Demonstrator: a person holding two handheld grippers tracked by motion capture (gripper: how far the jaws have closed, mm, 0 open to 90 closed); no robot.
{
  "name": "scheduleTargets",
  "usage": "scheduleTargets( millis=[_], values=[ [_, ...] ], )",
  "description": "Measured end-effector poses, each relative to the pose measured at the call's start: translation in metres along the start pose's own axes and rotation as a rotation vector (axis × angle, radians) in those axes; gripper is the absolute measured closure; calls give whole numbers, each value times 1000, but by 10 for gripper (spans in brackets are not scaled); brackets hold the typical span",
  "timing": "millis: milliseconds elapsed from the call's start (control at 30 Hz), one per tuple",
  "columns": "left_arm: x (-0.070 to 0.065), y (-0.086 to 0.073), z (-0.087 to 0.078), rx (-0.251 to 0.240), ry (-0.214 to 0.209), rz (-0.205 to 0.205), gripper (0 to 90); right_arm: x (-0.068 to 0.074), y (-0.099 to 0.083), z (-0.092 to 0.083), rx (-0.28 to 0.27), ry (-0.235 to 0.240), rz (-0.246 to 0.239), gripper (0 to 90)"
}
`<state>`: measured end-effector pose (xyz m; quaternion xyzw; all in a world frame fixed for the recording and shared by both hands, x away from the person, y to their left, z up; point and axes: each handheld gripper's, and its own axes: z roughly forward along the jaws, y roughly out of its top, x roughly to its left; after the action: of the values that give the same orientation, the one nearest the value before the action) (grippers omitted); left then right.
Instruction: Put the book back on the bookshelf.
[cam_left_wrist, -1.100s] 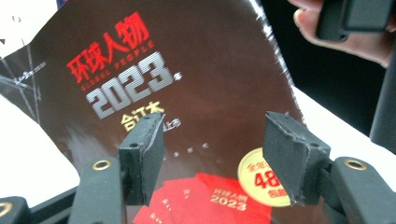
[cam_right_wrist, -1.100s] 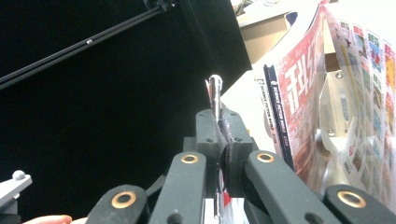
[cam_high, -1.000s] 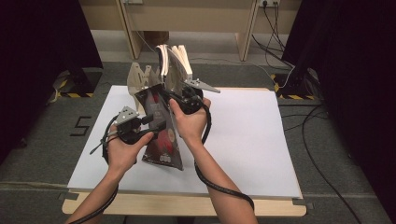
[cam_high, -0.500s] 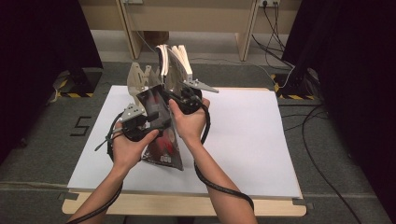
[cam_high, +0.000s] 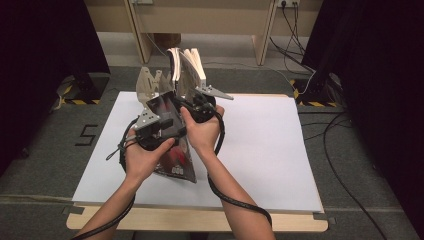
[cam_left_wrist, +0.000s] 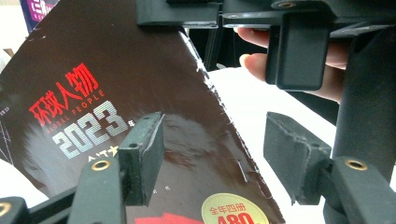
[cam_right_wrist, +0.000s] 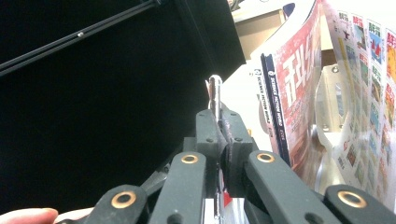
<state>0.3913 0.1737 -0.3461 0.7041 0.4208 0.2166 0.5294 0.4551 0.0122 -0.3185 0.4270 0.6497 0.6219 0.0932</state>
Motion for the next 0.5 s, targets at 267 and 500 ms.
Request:
scheduleTargets(
  millis=[267, 500],
  values=[
    [-2, -2, 8, 27, 44, 5, 365, 3, 0, 1, 1, -8, -15, 879],
    [-2, -2, 14, 50, 66, -31, 337, 5, -1, 2, -3, -10, -25, 879]
  ],
)
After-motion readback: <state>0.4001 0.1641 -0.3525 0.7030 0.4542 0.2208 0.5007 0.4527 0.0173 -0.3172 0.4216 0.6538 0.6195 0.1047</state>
